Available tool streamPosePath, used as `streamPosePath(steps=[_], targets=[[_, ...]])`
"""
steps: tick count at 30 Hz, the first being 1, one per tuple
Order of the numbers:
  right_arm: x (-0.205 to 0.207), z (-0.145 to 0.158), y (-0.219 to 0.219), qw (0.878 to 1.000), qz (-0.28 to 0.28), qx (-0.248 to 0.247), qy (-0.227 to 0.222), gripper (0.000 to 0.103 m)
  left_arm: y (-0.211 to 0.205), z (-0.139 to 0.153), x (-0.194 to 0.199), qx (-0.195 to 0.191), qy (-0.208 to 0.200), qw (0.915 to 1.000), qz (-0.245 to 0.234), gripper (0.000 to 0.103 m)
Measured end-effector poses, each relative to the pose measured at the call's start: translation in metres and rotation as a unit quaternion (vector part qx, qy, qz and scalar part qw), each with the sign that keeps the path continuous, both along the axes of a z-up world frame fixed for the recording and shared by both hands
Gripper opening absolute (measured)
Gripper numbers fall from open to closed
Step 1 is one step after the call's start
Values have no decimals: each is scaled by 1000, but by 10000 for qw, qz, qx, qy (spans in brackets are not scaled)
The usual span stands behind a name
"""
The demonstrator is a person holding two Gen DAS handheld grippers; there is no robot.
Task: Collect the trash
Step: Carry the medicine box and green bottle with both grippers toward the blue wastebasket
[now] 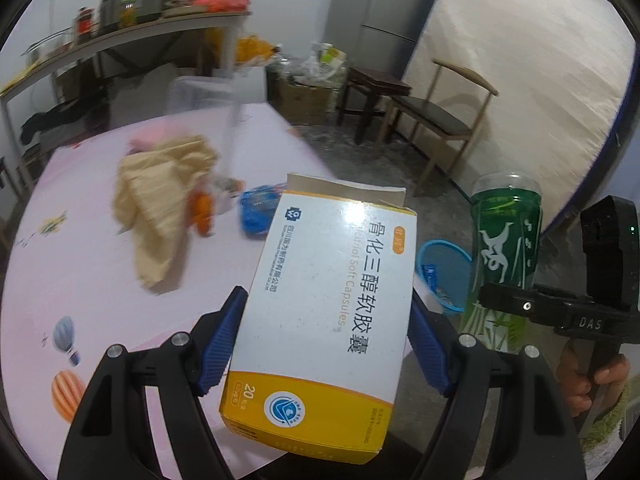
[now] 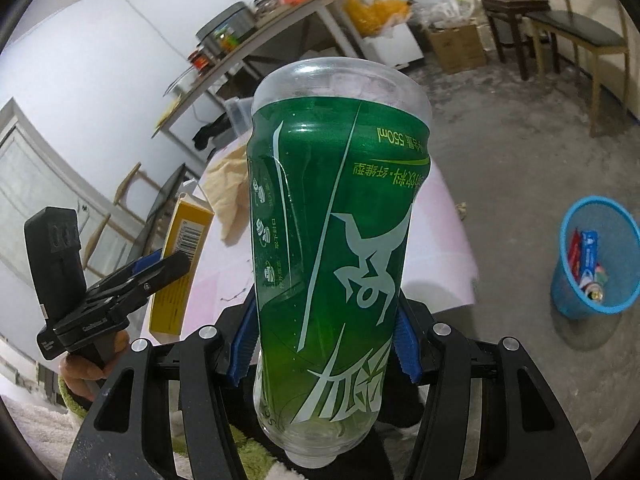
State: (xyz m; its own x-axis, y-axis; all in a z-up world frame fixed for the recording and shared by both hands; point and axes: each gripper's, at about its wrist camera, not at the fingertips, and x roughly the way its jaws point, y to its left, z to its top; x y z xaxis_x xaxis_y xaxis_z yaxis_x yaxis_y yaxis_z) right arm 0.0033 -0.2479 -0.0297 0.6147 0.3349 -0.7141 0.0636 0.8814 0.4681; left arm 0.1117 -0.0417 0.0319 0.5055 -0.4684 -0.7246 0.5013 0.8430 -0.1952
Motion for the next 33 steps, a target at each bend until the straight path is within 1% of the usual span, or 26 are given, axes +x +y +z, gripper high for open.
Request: streamPosePath(steps=[10,14,18,22,25,27,30,31,33], targets=[[-23,1,-35,9982,-586,88,-77,55,-71,-6,15,-5,213,9973,-700,75],[-34,0,-49,9966,-806,109,-90,55,-103,-12,17,-9,321,9947,-975,75],[-43,-2,-66,9945,-1034,134,-106,55,-134,-15,18,92,353,9917,-1237,75],[-57,-4,-87,9900,-1404,110,-106,55,-163,-18,24,136,419,9884,-1452,75],[-69,-4,-109,9832,-1821,-53,-116,55,-192,-20,31,66,536,9850,-1641,75],[-80,-4,-127,9758,-2172,-227,-83,55,-209,-22,36,27,640,9829,-1724,75],[-95,-4,-154,9630,-2652,-474,-41,55,-247,-31,48,-46,957,9779,-1857,75],[-99,-5,-161,9593,-2776,-527,-31,55,-255,-33,50,-55,996,9773,-1866,75],[-106,-10,-176,9501,-3059,-611,19,55,-286,-42,55,26,1036,9760,-1913,75]])
